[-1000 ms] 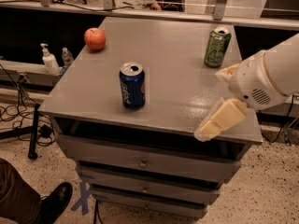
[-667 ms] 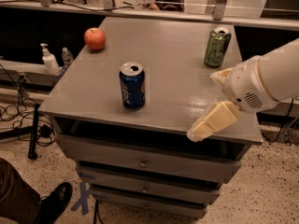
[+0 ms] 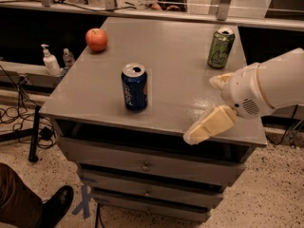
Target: Move pepsi can near green can
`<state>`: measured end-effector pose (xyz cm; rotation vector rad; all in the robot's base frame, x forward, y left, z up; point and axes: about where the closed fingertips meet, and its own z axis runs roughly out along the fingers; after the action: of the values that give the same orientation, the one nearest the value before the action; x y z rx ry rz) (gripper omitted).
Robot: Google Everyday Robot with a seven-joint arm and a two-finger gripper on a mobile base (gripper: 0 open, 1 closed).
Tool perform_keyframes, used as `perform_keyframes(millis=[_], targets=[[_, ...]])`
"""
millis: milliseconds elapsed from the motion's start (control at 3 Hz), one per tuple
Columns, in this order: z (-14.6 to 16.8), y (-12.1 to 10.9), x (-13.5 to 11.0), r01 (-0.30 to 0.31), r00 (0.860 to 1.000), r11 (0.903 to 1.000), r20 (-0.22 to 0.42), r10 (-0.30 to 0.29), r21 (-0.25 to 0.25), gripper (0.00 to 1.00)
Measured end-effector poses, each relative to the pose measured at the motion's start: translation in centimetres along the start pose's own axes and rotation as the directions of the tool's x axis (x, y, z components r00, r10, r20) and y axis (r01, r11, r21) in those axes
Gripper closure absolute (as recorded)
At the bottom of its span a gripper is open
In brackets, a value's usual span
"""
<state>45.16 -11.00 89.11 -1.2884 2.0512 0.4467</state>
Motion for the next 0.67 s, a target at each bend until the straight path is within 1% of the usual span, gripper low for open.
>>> perform_keyframes(millis=[333, 667], targets=[[0.0, 0.0, 0.0, -0.001, 1.000, 1.0000, 0.001, 0.001, 0.000, 0.00], [2.3, -1.3, -2.5, 0.047, 0.996, 0.9977, 0.084, -0.042, -0.049, 0.00]])
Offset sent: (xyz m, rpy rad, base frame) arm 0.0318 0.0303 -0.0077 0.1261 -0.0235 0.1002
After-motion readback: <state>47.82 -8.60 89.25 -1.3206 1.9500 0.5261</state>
